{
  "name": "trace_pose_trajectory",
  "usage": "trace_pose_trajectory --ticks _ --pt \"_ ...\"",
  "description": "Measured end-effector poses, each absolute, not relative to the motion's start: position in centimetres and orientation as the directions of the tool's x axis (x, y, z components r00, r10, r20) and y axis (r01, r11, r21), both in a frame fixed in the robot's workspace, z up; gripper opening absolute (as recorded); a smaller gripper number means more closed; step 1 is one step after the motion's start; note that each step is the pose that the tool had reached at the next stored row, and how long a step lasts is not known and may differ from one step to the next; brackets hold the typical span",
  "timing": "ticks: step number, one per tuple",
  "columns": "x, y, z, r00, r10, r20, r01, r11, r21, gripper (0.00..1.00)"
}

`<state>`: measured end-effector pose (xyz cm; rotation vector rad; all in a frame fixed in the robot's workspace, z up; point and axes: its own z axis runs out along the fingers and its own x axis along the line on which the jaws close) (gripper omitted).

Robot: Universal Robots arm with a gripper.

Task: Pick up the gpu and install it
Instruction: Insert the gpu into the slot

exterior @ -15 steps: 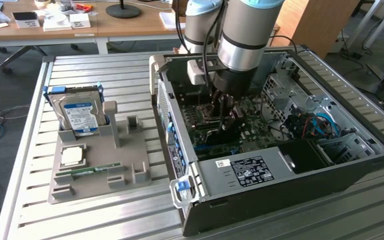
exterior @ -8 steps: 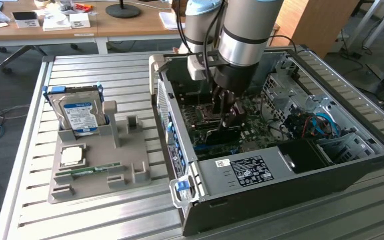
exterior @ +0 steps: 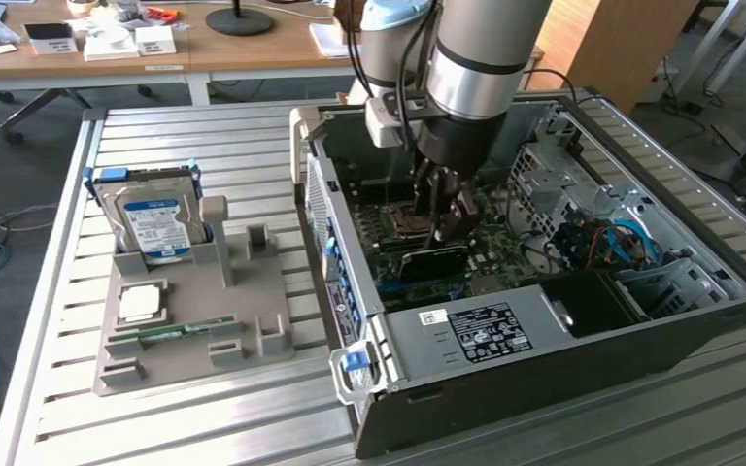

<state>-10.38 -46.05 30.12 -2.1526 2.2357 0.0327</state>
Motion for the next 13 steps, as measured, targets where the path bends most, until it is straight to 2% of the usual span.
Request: trace_pose_trajectory --ticks 13 --pt "-10.4 -46.1 31.4 -0.038 -0.998 -0.042 -0.999 0.038 -0.011 0.57"
